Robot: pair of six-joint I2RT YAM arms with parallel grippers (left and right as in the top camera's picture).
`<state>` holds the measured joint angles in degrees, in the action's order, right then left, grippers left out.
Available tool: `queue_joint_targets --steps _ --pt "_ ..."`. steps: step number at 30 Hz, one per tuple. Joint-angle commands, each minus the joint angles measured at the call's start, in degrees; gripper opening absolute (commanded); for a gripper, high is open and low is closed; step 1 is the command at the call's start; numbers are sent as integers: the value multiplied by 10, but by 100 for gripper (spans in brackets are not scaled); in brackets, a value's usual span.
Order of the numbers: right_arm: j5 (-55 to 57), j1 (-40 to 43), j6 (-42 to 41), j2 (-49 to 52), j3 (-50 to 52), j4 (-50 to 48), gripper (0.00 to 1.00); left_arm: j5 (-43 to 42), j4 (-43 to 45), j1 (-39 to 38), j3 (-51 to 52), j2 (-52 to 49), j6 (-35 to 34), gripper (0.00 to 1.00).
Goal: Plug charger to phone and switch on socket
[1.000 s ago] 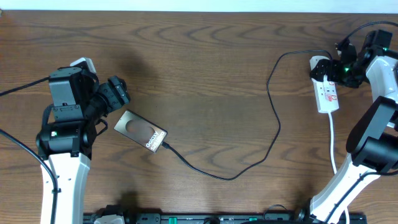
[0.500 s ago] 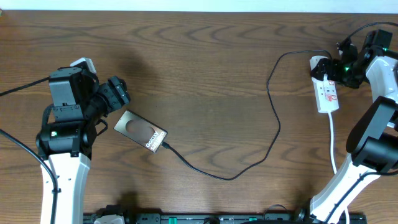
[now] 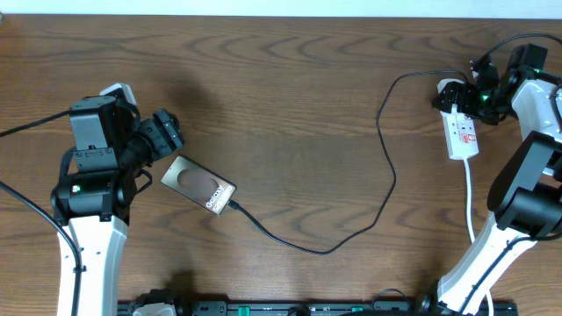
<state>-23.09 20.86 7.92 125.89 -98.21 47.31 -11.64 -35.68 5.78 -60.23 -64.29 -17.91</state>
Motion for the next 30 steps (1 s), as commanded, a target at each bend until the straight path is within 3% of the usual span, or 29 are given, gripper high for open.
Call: queue_joint_targets --steps 1,13,19,24,30 --pt "-30 -18 -11 19 5 12 98 8 -3 -1 1 -1 9 84" --pt "115 -9 -74 -31 -57 68 99 8 -3 -1 1 -1 9 84" --pt "170 -7 -143 -119 -115 130 99 8 -3 -1 1 -1 9 84" --pt "172 -7 -278 -219 -126 169 99 8 -3 -1 1 -1 9 84" --pt "170 -7 -285 -307 -126 168 99 8 -3 -1 1 -1 9 84"
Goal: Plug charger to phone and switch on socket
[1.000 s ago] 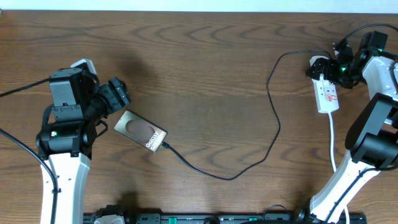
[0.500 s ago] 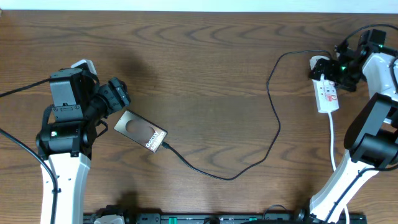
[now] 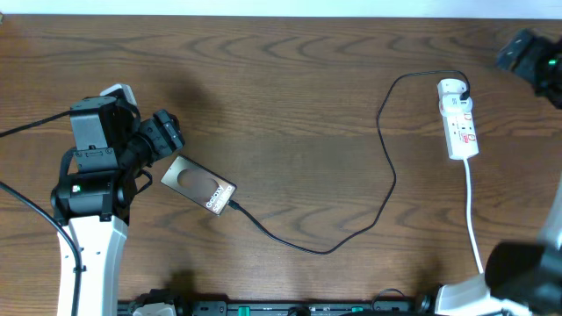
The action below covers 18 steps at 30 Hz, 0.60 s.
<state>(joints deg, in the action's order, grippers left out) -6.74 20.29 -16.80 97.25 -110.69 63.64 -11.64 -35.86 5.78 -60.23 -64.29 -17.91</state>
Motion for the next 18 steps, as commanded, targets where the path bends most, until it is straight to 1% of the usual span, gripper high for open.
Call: queue_joint_targets --steps 1,6,18 --pt "6 -1 -38 -31 -2 5 99 8 -1 -1 1 -1 9 84" --pt "6 -1 -38 -55 -2 5 99 8 -1 -1 1 -1 9 84" --pt "6 -1 -38 -54 -1 5 99 8 -9 -4 1 10 10 84"
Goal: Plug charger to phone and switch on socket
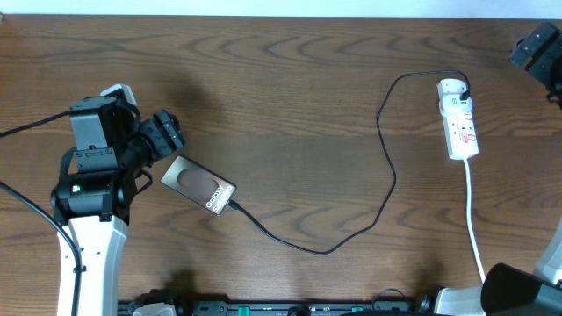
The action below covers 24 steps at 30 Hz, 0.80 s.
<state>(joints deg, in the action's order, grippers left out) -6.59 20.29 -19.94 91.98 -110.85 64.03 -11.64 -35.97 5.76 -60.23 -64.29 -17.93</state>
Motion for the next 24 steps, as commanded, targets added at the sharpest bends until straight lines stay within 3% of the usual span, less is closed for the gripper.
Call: queue_joint_targets --steps 1,9,12,19,24 --pt "5 -1 -6 -2 0 1 99 8 -14 -4 1 17 10 84" --pt "5 -1 -6 -2 0 1 99 91 -17 -26 40 135 16 84" --pt "5 -1 -6 -2 0 1 99 113 84 -48 107 207 16 84" --pt "5 -1 -6 -2 0 1 99 124 439 -58 349 364 19 84" --pt "5 -1 -6 -2 0 1 99 128 577 -58 506 447 19 84"
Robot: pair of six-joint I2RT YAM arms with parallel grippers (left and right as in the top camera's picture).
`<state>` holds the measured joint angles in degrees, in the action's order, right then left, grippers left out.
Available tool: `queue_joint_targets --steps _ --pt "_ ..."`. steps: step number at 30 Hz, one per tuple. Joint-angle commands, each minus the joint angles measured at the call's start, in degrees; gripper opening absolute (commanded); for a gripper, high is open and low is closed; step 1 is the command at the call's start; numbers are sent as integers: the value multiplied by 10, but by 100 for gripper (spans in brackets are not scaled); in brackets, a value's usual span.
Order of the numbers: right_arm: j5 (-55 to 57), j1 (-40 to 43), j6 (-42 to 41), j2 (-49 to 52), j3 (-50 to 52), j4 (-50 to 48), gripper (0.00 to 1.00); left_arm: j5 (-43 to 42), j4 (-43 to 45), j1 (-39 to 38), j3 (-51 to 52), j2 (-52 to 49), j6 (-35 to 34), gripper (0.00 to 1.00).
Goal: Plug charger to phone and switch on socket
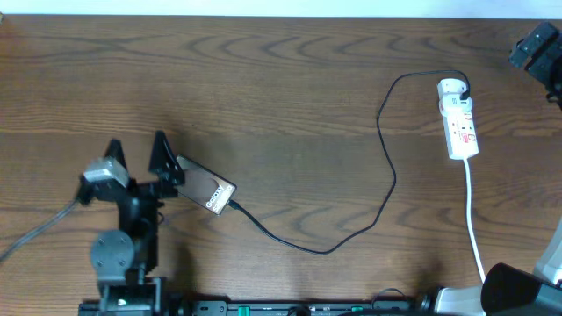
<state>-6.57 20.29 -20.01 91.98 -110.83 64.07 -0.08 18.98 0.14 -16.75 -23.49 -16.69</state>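
Note:
The phone (204, 186) lies face down and slanted on the table at the lower left. A black charger cable (386, 167) is plugged into its lower right end and loops across to a plug (455, 87) in the white power strip (460, 123) at the far right. My left gripper (138, 151) is open, its fingers pointing toward the back. Its right finger (162, 149) is at the phone's left end. Only a dark part of my right arm (536, 44) shows, at the top right corner, away from the strip, and its fingers cannot be made out.
The strip's white lead (472, 219) runs toward the front edge on the right. My right arm's base (514, 294) fills the lower right corner. A dark rail (290, 308) lines the front edge. The table is brown wood.
My left arm has changed posture: it was folded at the left of the phone and now sits lower, with open fingers spread beside the phone's left end. The right arm, phone and cable are unchanged.
My right gripper was at the plug end of the power strip. By 1.4 s ago it was at the top right corner, and it has stayed there. The left arm held still beside the phone until now, when it stands open at the phone's left end.

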Motion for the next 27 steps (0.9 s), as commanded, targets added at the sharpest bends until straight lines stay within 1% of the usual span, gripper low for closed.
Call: queue_joint_targets --steps 1,2,3,6,9,12,14,27 --pt "5 -1 -5 -2 0 0 99 12 34 -2 95 52 6 84" --pt "5 -1 -5 -2 0 0 99 12 38 -2 138 81 6 84" --pt "5 -1 -5 -2 0 0 99 12 38 -2 160 97 5 84" --pt "5 -1 -5 -2 0 0 99 12 -52 -2 165 139 4 84" --pt "5 -1 -5 -2 0 0 99 12 -122 -2 165 174 4 84" --pt "5 -1 -5 -2 0 0 99 12 -222 -2 165 217 4 84" --pt "5 -1 -5 -2 0 0 99 12 -227 -2 164 235 6 84" --pt "5 -1 -5 -2 0 0 99 12 -232 -2 164 232 6 84"
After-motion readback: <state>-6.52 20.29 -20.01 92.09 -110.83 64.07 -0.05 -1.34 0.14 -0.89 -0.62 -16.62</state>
